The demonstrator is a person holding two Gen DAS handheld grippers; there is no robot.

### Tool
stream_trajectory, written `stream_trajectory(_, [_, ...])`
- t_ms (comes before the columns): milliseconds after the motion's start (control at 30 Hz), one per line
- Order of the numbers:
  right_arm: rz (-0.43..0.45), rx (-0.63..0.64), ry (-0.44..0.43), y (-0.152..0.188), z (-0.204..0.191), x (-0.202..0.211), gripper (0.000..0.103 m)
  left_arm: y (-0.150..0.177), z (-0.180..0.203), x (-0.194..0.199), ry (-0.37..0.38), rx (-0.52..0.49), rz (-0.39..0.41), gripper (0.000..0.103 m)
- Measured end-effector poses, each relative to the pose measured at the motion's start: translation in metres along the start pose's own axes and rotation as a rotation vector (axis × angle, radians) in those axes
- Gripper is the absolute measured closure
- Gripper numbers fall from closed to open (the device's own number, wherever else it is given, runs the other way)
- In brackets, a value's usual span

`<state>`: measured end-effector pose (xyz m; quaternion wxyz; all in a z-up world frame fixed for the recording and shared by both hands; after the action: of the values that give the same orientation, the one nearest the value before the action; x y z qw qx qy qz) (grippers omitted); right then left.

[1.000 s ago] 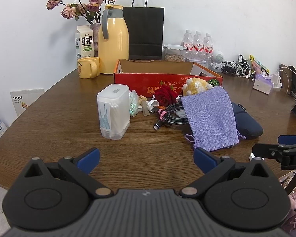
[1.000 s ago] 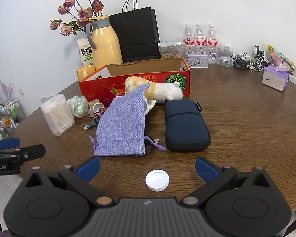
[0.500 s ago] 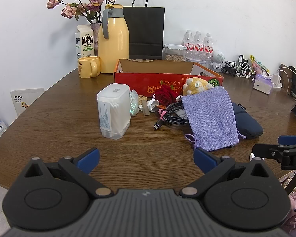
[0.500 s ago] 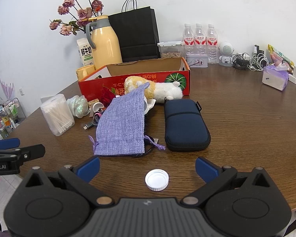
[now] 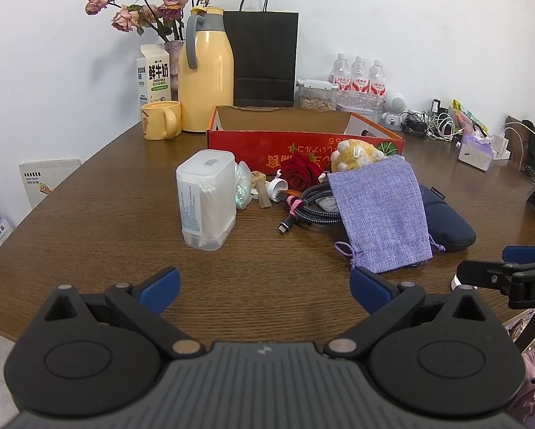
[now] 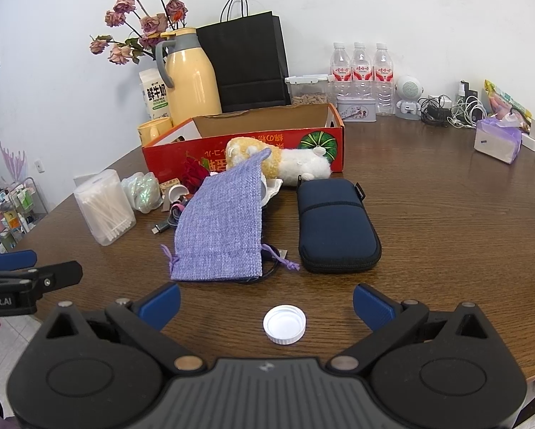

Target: Organize objects

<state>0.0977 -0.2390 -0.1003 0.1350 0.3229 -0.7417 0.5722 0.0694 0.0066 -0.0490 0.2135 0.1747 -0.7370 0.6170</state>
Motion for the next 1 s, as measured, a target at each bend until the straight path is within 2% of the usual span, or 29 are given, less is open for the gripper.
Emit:
stream_trajectory(367, [-0.004,0.007,0.004,0.003,0.004,0.0,0.0,0.005,-0.002,-0.003,0.003,0.013,-0.015,0.0])
stream_trajectory(633, [-0.032,0.059,0.058,0.016,0.016,-0.012,0.0,0.01,-0.007,-0.009,-0.007,0.033,-0.036,0.0])
stream_trajectory(700, [-0.041,0.078,0.064,0.02,0.017,-0.015,0.004,0.011,-0.008,-0.011,-0.009,0.037,-0.041,0.0])
stream_trajectory(767, [-0.053,0.081,0.061,0.023,0.018,-0.02,0.02,0.012,-0.008,-0.012,-0.01,0.04,-0.043,0.0])
stream_trajectory(833, [-0.052,0.087,0.063,0.025,0.019,-0.022,0.023,0.012,-0.01,-0.013,-0.012,0.042,-0.045,0.0])
stream_trajectory(900, [-0.046,0.097,0.064,0.024,0.019,-0.022,0.031,0.013,-0.011,-0.014,-0.015,0.045,-0.047,0.0])
stream_trajectory(967, [-0.038,0.11,0.062,0.024,0.019,-0.021,0.047,0.014,-0.013,-0.016,-0.02,0.049,-0.051,0.0])
stream_trajectory(1000, [-0.035,0.118,0.062,0.023,0.018,-0.02,0.05,0.014,-0.013,-0.016,-0.021,0.05,-0.052,0.0])
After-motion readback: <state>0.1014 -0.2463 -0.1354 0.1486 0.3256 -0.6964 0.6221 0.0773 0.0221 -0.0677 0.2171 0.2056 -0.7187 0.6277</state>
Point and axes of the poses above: each gripper's, at about its wrist camera, not at the fingertips, and x roughly against the way its jaws point, z to its right, y to its underside, the point moved 9 cm from there along -x, roughly the way its jaws point, and after that the axes turned 12 degrees about -x, right-handed, at the moved point
